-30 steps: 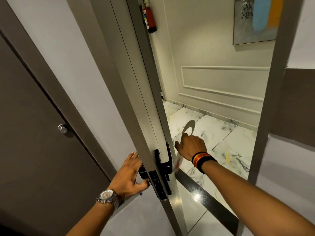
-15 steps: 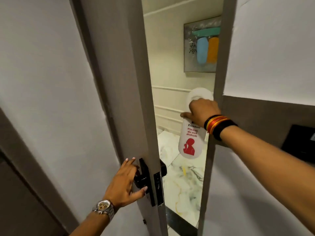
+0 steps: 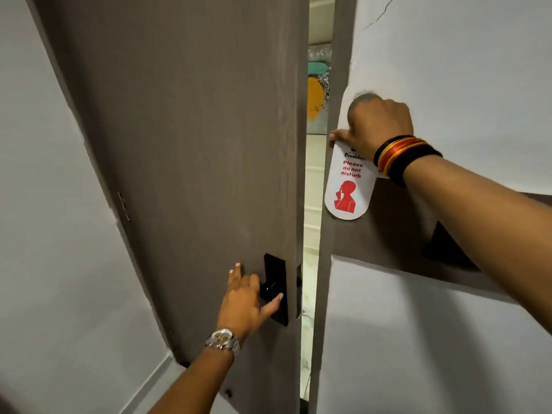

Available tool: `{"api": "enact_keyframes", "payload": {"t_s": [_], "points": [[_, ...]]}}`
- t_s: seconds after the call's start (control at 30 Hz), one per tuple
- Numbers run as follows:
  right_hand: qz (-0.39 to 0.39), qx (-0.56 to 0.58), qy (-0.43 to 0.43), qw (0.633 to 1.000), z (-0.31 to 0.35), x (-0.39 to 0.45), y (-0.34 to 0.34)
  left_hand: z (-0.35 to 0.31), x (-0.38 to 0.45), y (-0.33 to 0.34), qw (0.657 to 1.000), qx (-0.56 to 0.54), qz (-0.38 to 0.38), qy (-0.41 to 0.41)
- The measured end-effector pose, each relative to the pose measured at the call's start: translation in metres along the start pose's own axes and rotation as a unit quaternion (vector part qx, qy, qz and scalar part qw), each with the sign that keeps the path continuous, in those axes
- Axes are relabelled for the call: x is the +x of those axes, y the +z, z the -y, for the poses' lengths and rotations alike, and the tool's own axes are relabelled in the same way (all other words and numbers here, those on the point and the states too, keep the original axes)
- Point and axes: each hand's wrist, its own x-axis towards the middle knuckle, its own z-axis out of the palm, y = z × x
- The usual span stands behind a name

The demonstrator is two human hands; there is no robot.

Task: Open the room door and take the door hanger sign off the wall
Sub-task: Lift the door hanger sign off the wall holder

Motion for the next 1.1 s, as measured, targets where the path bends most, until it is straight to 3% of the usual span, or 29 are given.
{"api": "enact_keyframes", "payload": {"t_s": [0.2, 0.47, 1.1], "points": [[0.018, 0.001, 0.010, 1.000, -0.010, 0.003, 0.010, -0.024, 0.045, 0.022, 0.999, 0.047, 0.011, 0.000], [0.013, -0.009, 0.005, 1.000, -0.014, 0.006, 0.015, -0.042, 0.072, 0.042, 0.998, -0.010, 0.030, -0.047], [0.019, -0.043, 0.009, 0.999, -0.012, 0.008, 0.017, -0.058, 0.110, 0.061, 0.997, 0.017, 0.057, -0.057]]}}
